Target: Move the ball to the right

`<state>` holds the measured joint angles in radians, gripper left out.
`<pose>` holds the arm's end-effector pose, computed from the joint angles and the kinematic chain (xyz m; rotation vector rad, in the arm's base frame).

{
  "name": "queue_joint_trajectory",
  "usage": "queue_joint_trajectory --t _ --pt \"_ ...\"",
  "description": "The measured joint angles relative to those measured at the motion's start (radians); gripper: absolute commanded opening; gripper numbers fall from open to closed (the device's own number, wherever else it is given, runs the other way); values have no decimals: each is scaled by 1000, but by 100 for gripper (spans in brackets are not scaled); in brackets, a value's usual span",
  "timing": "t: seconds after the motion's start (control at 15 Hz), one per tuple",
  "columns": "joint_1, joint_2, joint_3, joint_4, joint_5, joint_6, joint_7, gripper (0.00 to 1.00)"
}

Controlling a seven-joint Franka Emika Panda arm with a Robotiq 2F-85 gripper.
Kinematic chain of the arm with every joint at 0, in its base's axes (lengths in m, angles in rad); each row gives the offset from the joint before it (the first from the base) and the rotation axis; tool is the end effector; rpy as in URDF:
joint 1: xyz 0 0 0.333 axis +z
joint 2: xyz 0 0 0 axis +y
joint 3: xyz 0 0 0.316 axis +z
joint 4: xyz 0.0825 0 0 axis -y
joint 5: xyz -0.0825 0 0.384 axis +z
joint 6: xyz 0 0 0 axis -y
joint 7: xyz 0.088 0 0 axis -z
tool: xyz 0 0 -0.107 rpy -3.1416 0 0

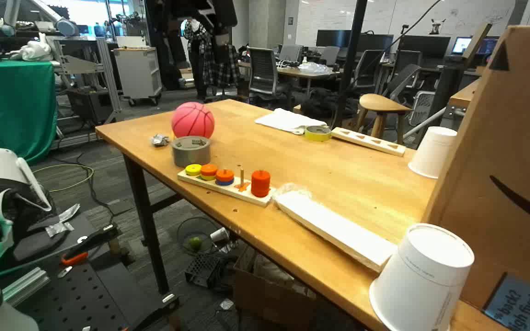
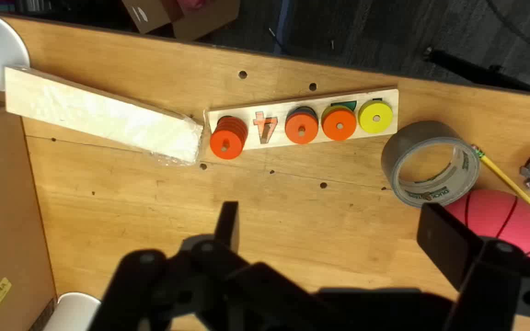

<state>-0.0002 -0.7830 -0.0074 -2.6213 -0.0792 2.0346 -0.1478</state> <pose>0.3349 -0.0072 0.5056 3.0331 0.2589 0.2908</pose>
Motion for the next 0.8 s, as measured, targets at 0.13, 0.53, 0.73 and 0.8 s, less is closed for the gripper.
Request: queue_joint_trajectory --t 0.13,0.53,0.73,0.8 --pt "0 -4 0 4 0 0 0 100" --pt "0 -7 0 5 0 0 0 100" --pt "6 -6 3 1 0 0 0 100" --pt "17 -6 7 0 1 1 0 100"
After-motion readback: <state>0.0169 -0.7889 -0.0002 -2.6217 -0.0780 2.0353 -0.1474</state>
